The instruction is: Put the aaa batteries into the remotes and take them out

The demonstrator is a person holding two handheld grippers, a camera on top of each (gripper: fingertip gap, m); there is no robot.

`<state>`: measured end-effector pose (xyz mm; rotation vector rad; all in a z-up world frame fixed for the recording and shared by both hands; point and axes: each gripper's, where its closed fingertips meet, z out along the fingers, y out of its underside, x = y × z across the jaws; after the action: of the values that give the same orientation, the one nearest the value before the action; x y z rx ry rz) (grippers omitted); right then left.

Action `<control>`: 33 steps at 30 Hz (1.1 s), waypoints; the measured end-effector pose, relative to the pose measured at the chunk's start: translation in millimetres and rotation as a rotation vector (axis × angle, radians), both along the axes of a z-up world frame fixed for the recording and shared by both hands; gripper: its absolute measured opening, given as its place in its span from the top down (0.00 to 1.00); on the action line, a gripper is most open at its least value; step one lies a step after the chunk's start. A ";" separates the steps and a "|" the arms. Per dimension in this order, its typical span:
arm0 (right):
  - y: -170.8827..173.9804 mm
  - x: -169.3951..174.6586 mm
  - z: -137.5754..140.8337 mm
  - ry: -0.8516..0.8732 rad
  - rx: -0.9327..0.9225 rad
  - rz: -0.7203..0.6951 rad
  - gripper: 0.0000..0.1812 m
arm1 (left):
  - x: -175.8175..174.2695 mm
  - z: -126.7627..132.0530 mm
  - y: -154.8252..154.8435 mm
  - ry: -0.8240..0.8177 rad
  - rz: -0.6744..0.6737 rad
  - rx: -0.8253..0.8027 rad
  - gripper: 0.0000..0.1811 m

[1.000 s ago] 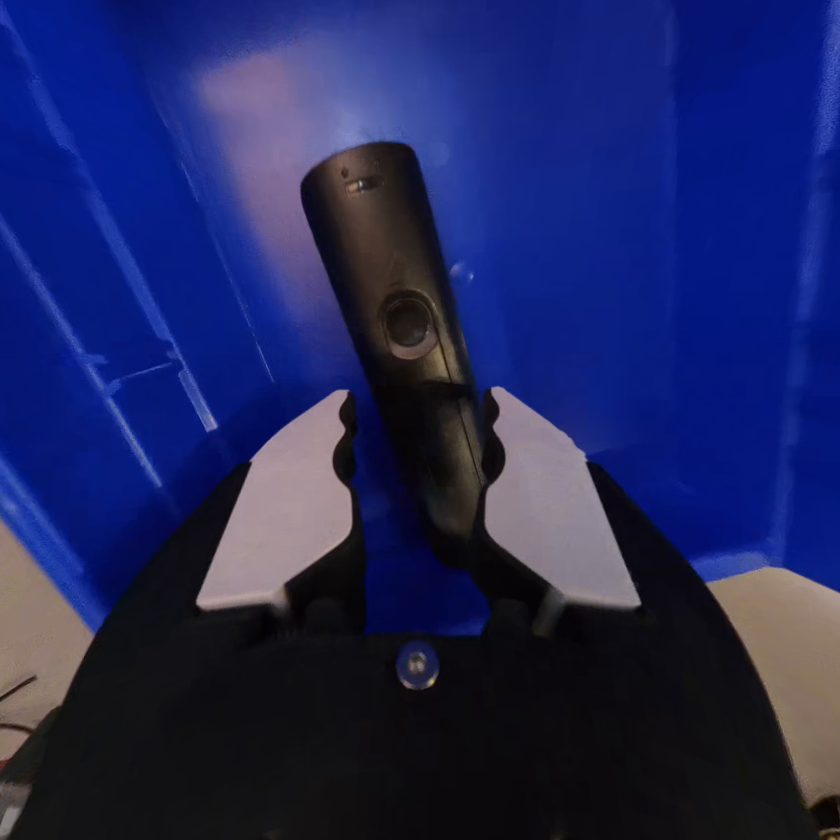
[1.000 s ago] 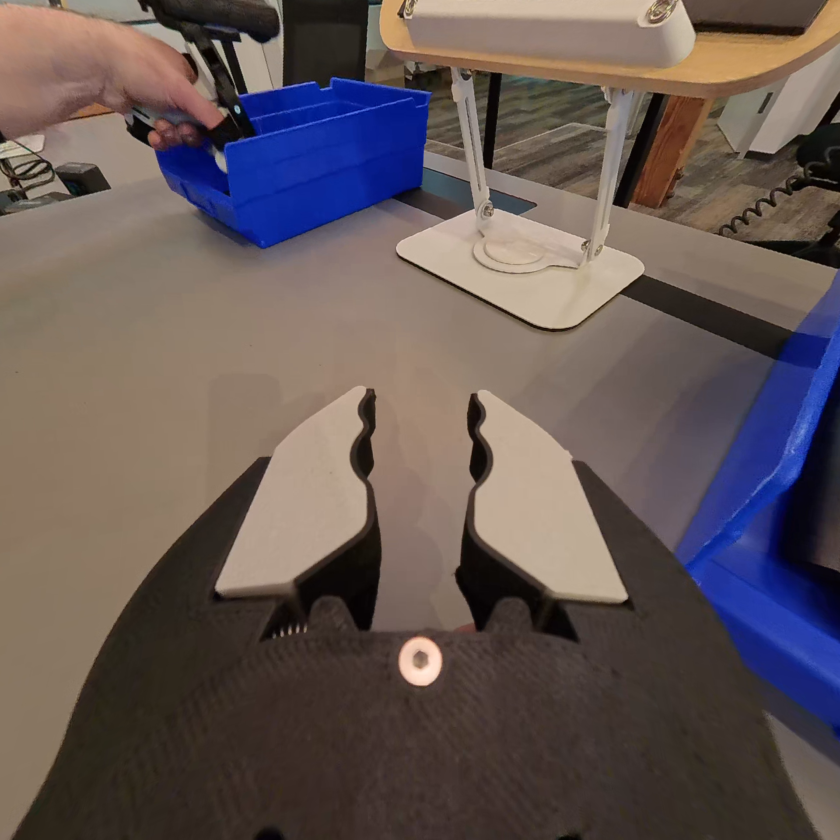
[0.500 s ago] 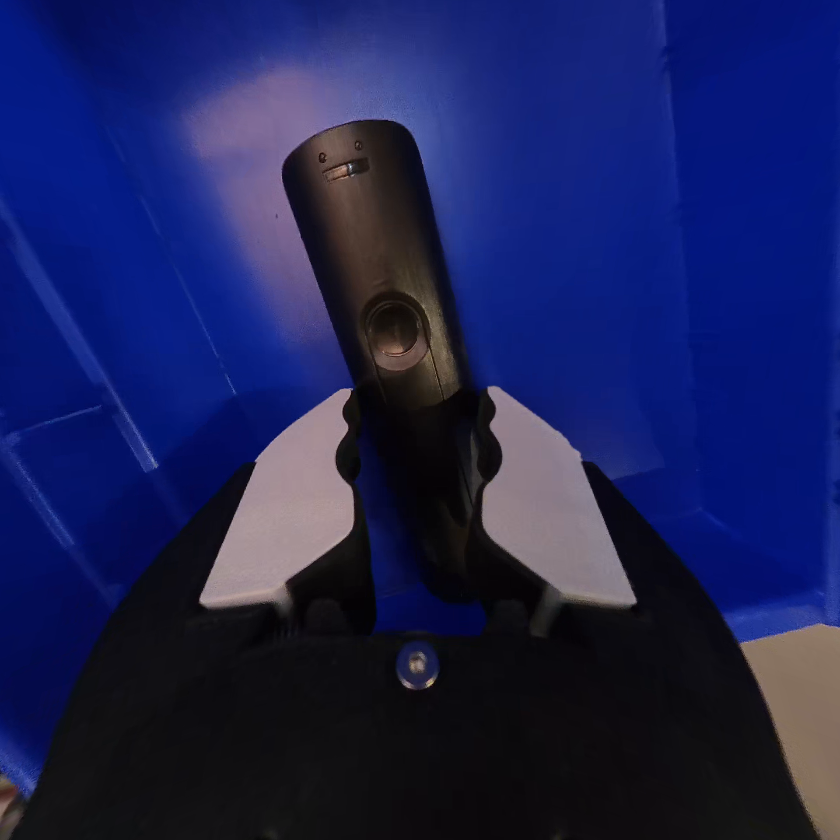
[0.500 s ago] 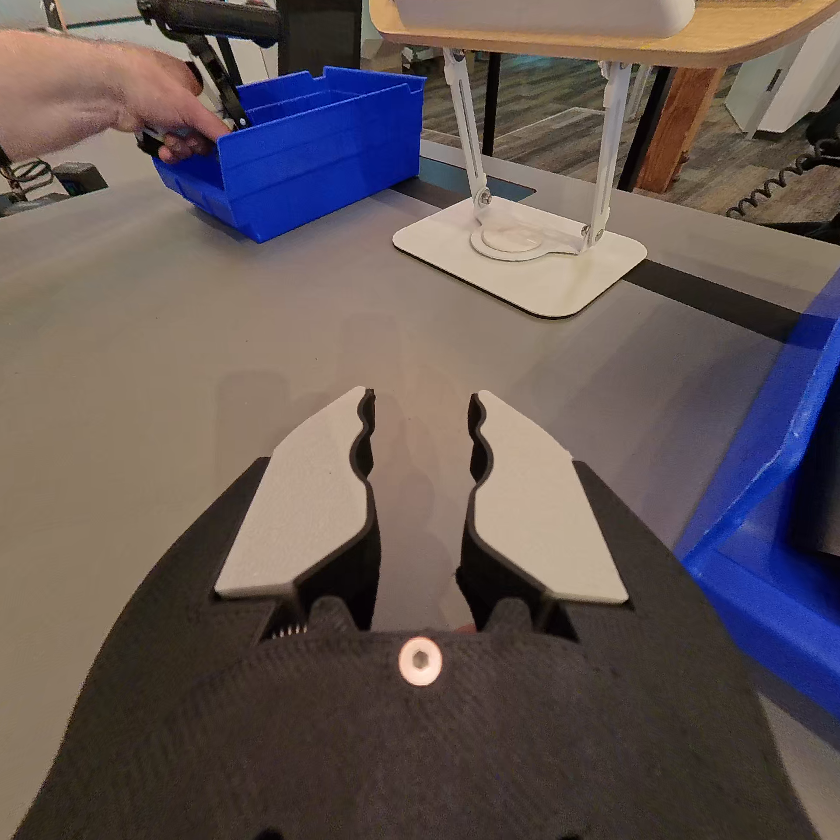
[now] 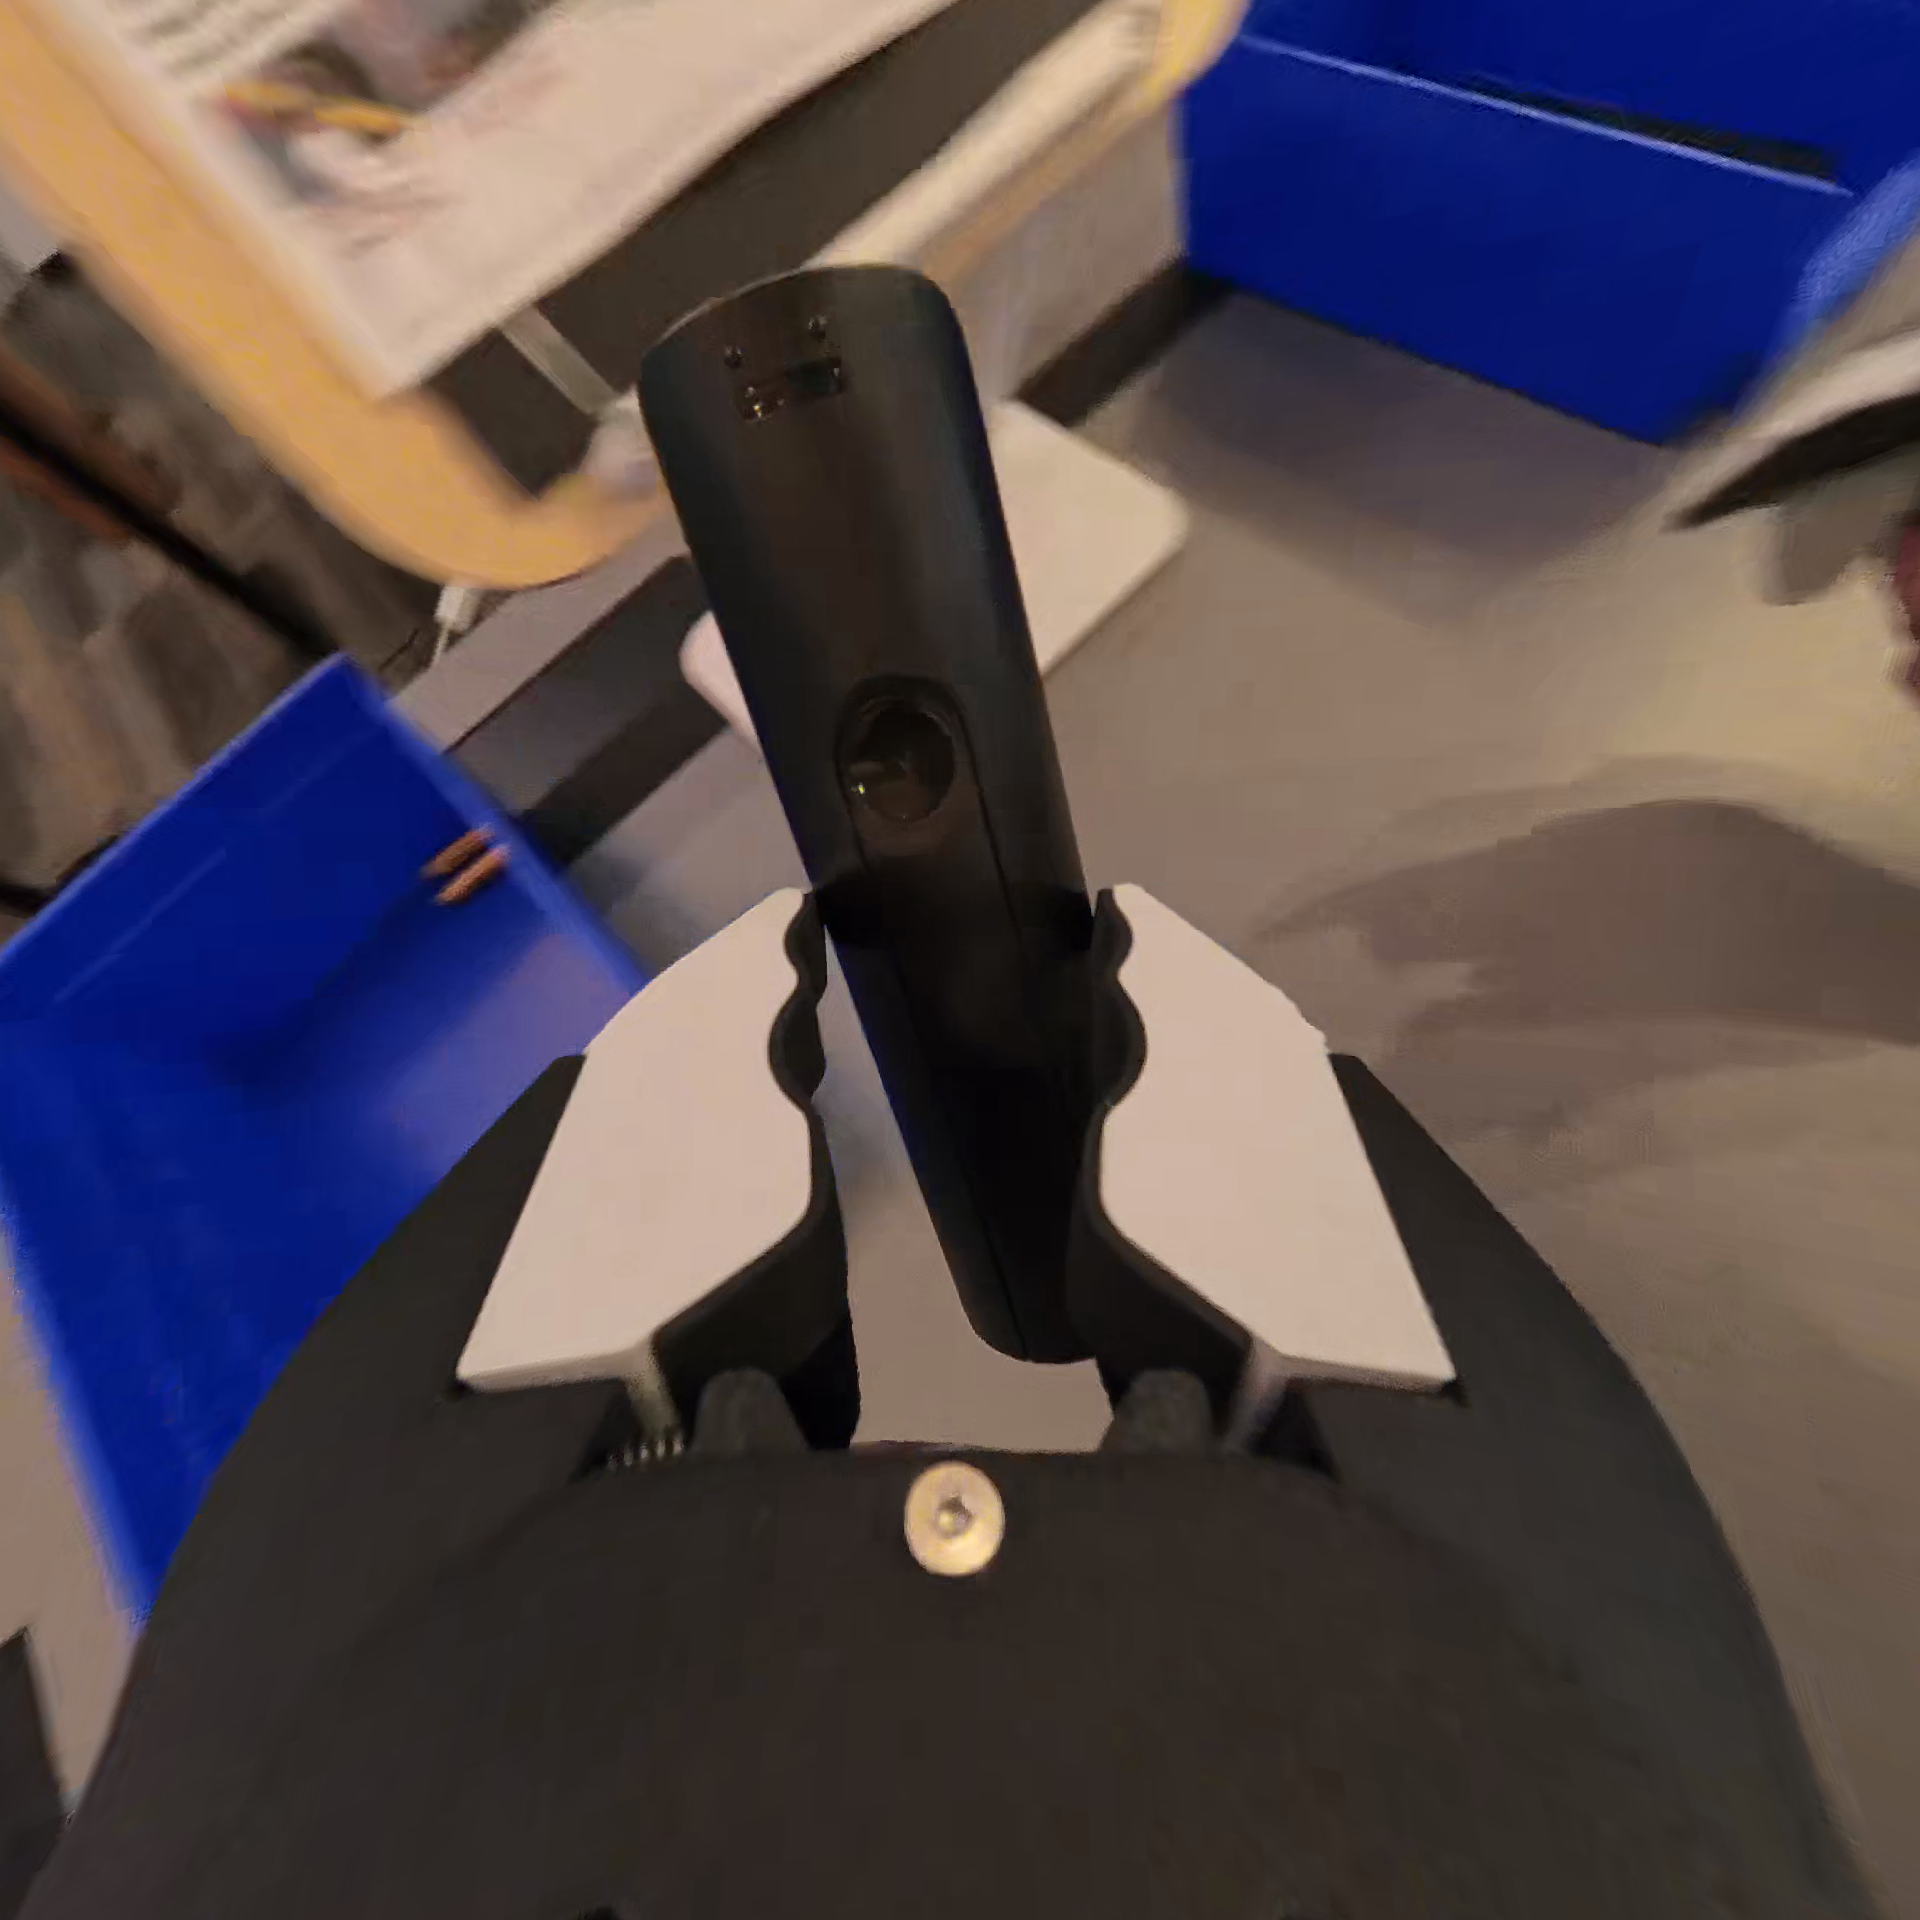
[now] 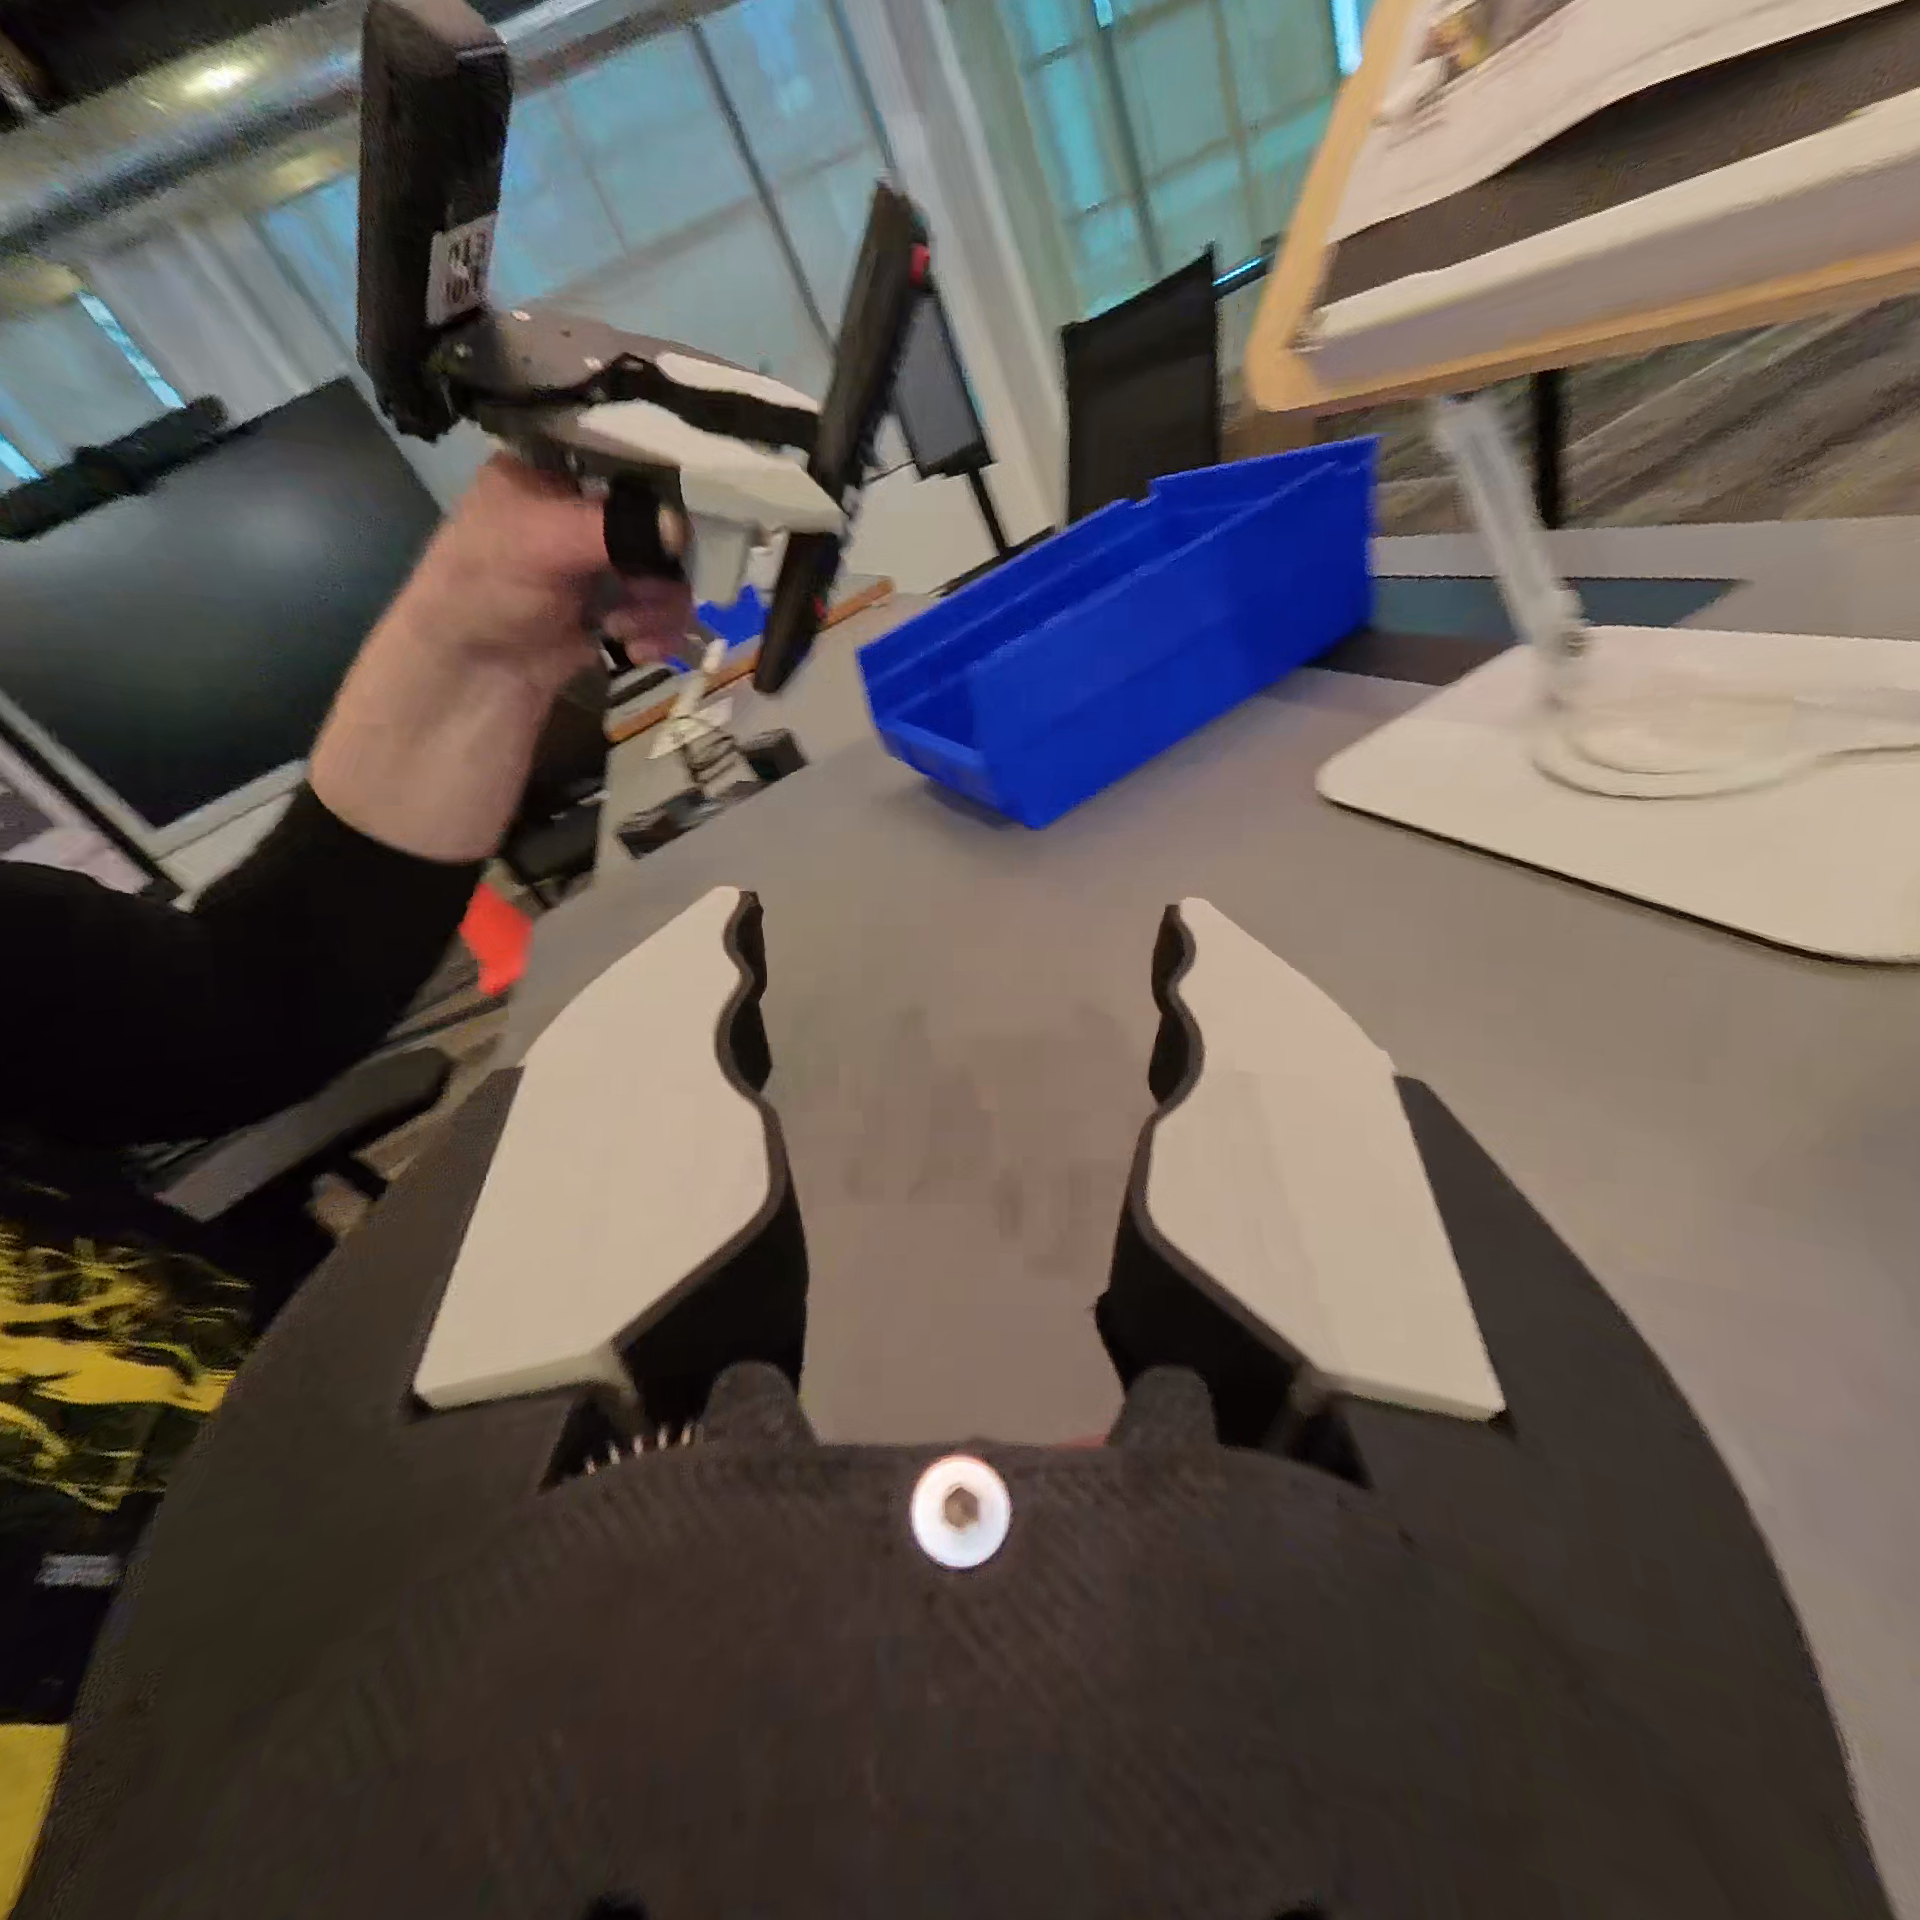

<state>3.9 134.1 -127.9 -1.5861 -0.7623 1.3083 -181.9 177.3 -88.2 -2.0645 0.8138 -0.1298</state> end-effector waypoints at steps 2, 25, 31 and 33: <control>-9.7 -27.5 14.2 0.052 -0.041 0.080 0.58 | 57.2 -24.7 -21.5 0.036 -0.090 0.010 0.73; 8.5 -48.3 -124.9 -0.531 -0.319 0.299 0.72 | -80.7 -34.5 53.7 0.165 -0.039 0.015 0.65; 17.1 -41.4 -129.0 -0.607 -0.151 0.229 0.62 | -136.7 -76.7 153.9 0.279 -0.153 -0.050 0.57; 17.8 -41.1 -130.9 -0.631 -0.115 0.209 0.58 | -149.2 -102.6 179.1 0.378 -0.164 -0.102 0.56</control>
<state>-37.2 151.9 -258.8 -2.0906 -1.2812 0.9987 -331.1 356.4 -190.8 -2.1473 1.2299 0.1370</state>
